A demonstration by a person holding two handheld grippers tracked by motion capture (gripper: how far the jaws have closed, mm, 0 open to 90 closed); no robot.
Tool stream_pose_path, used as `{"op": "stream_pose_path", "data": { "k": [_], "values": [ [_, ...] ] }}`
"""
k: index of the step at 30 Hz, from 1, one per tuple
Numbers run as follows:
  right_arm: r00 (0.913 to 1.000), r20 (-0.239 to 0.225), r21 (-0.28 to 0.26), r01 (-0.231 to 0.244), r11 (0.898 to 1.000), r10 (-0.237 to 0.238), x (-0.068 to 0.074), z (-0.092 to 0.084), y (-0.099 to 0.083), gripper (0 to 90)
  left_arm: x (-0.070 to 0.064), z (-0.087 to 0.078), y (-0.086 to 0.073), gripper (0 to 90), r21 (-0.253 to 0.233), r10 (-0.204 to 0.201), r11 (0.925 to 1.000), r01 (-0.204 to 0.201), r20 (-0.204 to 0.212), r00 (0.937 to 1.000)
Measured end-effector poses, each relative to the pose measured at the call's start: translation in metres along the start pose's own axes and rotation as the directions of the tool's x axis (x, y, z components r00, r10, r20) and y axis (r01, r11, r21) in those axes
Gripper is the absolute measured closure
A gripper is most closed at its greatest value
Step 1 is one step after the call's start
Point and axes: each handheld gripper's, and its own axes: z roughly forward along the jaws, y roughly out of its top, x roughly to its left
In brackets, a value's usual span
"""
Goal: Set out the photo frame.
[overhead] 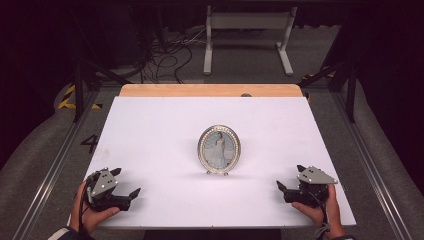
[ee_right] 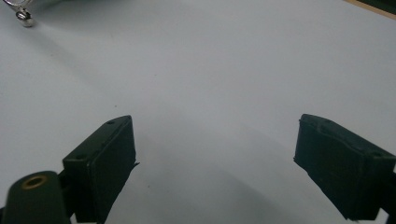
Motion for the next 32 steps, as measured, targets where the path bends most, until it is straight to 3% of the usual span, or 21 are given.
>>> {"op": "stream_pose_path", "data": {
  "k": [32],
  "values": [
    [0.9998, -0.017, 0.012, 0.012, 1.000, -0.011, 0.0045, 0.0045, -0.0012, 13.1, -0.0025, 0.0060, 0.0024, 7.4, 0.030, 0.031, 0.9991, -0.031, -0.008, 0.9995]
  ]
}}
